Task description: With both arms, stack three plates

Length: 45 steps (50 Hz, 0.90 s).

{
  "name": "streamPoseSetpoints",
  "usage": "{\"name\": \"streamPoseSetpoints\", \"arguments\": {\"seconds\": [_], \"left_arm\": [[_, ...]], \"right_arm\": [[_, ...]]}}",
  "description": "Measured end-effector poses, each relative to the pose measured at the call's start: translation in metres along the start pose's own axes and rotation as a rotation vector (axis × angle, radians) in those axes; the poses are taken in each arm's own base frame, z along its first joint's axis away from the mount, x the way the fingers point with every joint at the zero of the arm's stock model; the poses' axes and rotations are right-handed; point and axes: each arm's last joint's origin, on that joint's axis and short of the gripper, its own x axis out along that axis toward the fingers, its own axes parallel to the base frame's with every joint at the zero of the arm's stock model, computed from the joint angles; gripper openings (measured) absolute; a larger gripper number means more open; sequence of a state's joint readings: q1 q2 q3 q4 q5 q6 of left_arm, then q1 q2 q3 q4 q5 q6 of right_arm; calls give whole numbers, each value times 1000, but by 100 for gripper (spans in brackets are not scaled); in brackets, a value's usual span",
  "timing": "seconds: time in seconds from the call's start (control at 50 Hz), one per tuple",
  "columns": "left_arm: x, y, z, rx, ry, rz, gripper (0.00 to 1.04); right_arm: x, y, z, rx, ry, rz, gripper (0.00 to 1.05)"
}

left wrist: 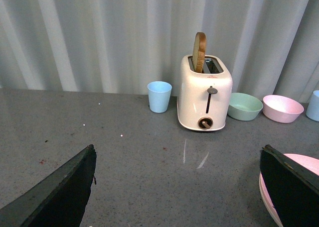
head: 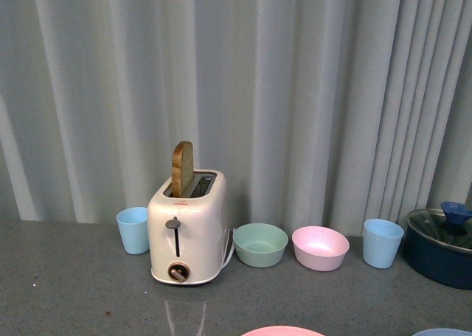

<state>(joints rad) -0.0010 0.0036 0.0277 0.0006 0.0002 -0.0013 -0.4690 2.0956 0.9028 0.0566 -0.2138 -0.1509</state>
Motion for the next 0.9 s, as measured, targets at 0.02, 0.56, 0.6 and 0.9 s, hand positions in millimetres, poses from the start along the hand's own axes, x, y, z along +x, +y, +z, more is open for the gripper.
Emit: {"name": "streamPoseSetpoints", "arguments": {"seconds": [0.02,0.56,0.6,0.9], "left_arm": [[0,0,0,0,0,0,98],[0,0,0,0,0,0,98],[0,0,0,0,0,0,98],[0,0,0,0,0,0,98]], "right_arm": [[0,0,0,1,1,-3,62],[-19,-12,6,57,-39,9,4],[-26,-13,10,53,-58,0,4],[-104,24,54,-9,-307,82,3]]}}
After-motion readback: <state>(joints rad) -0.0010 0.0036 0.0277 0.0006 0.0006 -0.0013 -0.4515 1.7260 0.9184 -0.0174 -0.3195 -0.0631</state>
